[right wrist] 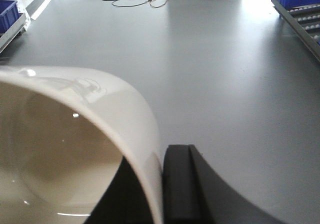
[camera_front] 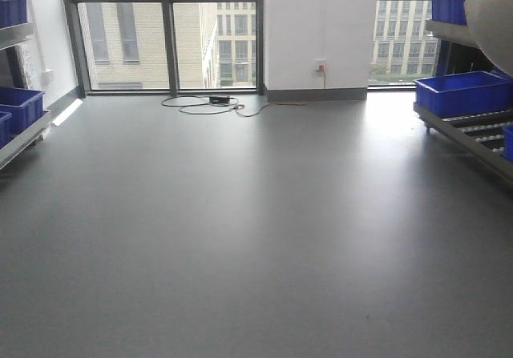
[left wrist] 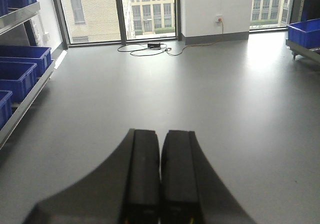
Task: Move white bin to right shelf second layer
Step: 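Drive toward the windows holding the white bin in the right gripper, then turn the base toward the roller shelf rack with blue bins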
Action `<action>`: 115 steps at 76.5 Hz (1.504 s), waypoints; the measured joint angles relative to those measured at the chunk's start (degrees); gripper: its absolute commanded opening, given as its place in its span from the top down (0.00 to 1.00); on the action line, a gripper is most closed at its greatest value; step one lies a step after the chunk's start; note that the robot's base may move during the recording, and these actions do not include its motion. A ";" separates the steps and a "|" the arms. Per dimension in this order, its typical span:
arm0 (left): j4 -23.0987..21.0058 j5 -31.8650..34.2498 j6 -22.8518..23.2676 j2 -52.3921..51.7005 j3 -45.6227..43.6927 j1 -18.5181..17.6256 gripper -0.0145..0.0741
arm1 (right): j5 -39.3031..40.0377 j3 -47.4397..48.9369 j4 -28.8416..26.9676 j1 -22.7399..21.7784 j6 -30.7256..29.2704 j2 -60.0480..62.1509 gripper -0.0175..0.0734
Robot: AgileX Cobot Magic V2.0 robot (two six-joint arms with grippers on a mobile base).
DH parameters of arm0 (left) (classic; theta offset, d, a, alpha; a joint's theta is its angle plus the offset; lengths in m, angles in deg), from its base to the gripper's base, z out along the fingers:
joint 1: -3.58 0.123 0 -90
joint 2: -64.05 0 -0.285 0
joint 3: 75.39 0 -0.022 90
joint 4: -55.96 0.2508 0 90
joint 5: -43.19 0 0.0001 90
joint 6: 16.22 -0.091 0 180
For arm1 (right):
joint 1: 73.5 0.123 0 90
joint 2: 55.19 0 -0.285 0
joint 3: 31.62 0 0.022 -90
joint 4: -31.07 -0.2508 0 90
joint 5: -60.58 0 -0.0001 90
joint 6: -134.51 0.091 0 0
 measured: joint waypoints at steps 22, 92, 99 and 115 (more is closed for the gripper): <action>0.00 0.00 0.00 0.00 0.00 0.00 0.74 | 0.00 0.00 0.00 0.00 0.00 0.00 0.75; 0.00 0.00 0.00 0.00 0.00 0.00 0.74 | 0.00 0.00 0.00 0.00 0.00 0.00 0.75; 0.00 0.00 0.00 0.00 0.00 0.00 0.74 | 0.00 0.00 0.00 0.00 0.00 0.00 0.75; 0.00 0.00 0.00 0.00 0.00 0.00 0.74 | 0.00 0.00 0.00 0.00 0.00 0.00 0.75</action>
